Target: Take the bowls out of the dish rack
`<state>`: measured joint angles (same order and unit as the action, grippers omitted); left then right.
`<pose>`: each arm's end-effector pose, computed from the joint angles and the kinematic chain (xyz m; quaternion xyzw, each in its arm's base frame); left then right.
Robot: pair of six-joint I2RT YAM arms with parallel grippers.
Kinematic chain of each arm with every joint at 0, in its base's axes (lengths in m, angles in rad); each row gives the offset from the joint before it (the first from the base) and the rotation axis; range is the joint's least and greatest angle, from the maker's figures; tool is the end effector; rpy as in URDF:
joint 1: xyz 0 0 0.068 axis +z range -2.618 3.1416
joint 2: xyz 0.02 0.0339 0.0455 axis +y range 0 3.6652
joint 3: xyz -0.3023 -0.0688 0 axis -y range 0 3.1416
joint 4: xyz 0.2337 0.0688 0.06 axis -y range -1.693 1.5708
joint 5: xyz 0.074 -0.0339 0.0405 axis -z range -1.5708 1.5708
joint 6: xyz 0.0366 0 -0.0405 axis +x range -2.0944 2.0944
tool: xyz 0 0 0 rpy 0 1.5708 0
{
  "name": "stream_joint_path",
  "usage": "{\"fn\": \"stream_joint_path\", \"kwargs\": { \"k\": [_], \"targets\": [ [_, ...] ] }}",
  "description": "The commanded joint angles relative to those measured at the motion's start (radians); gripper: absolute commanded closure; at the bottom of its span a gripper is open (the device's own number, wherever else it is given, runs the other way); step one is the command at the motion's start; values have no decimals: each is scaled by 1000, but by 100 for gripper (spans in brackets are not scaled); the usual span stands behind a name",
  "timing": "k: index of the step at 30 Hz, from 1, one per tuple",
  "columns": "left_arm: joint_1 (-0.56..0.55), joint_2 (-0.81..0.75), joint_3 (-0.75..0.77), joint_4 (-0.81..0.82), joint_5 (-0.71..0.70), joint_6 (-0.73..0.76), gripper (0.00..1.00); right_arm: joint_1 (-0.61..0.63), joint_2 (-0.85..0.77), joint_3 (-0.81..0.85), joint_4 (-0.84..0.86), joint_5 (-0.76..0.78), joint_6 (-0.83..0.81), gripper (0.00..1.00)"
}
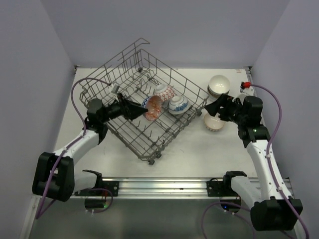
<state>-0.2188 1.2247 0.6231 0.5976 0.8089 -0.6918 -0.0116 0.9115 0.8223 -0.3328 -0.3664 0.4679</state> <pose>0.2318 -0.0787 0.3147 0.1174 0.6983 -0.5357 0.4601 0.1718 0.0111 0.3471 0.0999 0.8254 0.2698 0.4858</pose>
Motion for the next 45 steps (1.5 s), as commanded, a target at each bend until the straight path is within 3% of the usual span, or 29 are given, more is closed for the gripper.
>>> {"fn": "stream_joint_path", "kwargs": {
  "k": [1,5,13,19,25,30,37,40,41,42,44,45],
  "targets": [
    [25,38,-43,588,186,-345,75,96,24,93,89,-63,23,20],
    [32,70,-65,705,228,-393,75,241,105,153,100,-78,-21,20],
    [32,39,-83,668,222,-367,75,501,263,210,195,-6,-35,19],
    [32,10,-102,610,197,-321,75,587,369,253,247,37,-26,19],
    [30,12,-123,639,181,-342,76,599,472,273,362,67,101,24],
    [32,1,-144,657,156,-350,76,611,500,264,472,101,185,43],
    [32,12,-192,711,98,-416,78,651,520,229,600,132,278,63],
    [32,38,-198,754,98,-455,75,668,541,239,614,132,290,81],
    [32,42,-197,761,102,-460,73,670,544,241,614,132,291,93],
    [32,48,-194,757,107,-460,68,670,543,241,612,130,291,98],
    [32,47,-183,732,115,-442,58,670,534,245,597,139,290,100],
    [32,39,-177,684,116,-428,46,670,521,253,572,141,287,100]
  ]
}}
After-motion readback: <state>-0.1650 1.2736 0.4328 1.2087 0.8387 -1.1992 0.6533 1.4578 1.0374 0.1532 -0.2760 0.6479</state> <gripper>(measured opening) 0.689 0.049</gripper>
